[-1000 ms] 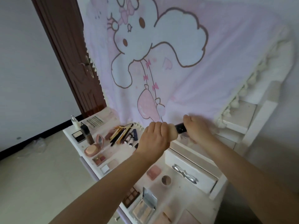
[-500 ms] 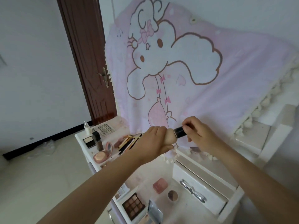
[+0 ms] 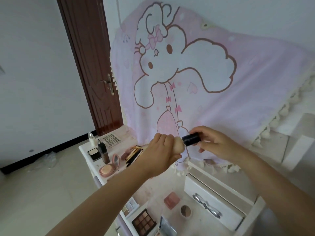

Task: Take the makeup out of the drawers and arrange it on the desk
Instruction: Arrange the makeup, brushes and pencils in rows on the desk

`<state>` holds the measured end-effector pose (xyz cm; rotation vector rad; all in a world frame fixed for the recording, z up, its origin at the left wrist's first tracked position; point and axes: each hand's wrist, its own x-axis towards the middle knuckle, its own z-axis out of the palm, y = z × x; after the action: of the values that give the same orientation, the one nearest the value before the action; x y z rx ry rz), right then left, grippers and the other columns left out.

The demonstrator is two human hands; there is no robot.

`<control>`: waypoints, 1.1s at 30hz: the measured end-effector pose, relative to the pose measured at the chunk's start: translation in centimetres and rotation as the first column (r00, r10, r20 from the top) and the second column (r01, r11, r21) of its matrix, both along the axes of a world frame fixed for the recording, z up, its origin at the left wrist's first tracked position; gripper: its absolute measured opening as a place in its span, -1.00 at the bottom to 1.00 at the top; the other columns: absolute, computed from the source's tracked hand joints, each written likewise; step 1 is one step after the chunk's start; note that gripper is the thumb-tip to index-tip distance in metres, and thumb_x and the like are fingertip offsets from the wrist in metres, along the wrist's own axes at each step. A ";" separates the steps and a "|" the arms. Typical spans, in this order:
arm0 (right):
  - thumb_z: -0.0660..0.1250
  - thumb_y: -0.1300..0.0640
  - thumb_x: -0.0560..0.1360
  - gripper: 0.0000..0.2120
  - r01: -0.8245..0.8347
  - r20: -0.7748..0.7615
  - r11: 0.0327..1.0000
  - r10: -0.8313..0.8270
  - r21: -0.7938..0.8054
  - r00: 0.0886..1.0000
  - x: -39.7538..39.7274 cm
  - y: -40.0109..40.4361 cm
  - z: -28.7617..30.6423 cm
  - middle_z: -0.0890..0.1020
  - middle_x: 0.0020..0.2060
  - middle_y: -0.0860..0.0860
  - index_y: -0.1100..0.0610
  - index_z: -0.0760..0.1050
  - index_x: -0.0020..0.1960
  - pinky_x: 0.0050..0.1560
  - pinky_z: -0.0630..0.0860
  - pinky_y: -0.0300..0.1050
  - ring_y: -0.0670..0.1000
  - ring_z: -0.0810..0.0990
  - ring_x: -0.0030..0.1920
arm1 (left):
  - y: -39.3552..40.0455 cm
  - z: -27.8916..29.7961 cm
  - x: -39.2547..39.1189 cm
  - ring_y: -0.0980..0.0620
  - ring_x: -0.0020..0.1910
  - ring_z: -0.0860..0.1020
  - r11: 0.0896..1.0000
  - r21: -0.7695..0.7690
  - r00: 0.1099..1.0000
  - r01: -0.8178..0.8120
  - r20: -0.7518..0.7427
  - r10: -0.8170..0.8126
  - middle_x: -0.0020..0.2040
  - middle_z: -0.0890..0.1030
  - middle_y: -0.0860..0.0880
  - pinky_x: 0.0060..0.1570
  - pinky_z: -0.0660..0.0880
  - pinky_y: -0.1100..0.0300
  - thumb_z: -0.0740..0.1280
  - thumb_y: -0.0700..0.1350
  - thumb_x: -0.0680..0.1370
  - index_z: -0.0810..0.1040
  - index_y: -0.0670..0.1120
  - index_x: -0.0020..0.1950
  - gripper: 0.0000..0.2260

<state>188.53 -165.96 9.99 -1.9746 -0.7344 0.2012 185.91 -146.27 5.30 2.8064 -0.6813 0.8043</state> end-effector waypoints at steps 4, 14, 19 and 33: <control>0.07 0.08 0.58 -0.82 0.145 -0.034 0.987 -0.148 -0.072 0.988 -0.3 0.4 0.2 0.56 -0.31 -0.05 -0.06 0.42 -0.10 -0.43 0.41 -0.27 -0.08 0.53 -0.43 | -0.4 -0.1 0.2 -0.07 -0.28 0.50 0.999 0.033 1.000 0.003 -0.026 -0.003 -0.21 0.57 -0.09 -0.25 0.47 0.15 0.09 0.13 0.44 0.51 -0.21 -0.09 -0.57; 0.09 0.13 0.57 -0.81 0.132 -0.034 0.991 -0.133 -0.030 0.991 -1.0 -0.6 -1.3 0.59 -0.26 -0.01 -0.14 0.40 0.01 -0.20 0.51 0.07 0.21 0.55 -0.28 | -0.7 -1.1 -0.3 -0.01 -0.35 0.51 0.998 0.036 0.996 0.053 0.074 -0.056 -0.27 0.57 -0.04 -0.19 0.32 0.29 0.11 0.14 0.42 0.51 -0.18 -0.13 -0.60; 0.19 0.26 0.53 -0.83 0.104 0.047 0.994 -0.102 -0.029 0.994 -2.0 -0.8 -2.6 0.55 -0.40 -0.09 0.00 0.40 -0.08 -0.36 0.41 -0.38 -0.21 0.51 -0.45 | -1.0 -2.2 -0.8 -0.04 -0.37 0.50 0.993 0.005 0.993 0.117 0.028 -0.117 -0.29 0.56 -0.06 -0.21 0.23 0.27 0.13 0.14 0.43 0.50 -0.19 -0.14 -0.60; 0.42 -0.20 0.28 -0.74 0.052 -0.030 0.998 -0.051 0.043 0.998 -3.7 -3.3 -6.8 0.57 -0.09 -0.09 -0.30 0.52 -0.05 -0.16 0.47 -0.40 -0.25 0.56 -0.25 | -2.5 -4.8 -1.8 -0.03 0.18 0.45 0.967 -0.229 0.840 0.110 -0.499 -0.214 0.23 0.44 -0.04 0.01 0.28 0.27 0.34 0.14 0.44 0.33 -0.11 0.33 -0.44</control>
<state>184.86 -169.31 3.18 -1.9434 -0.6631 0.1808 184.09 -148.78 0.51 2.5624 -0.6848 0.0522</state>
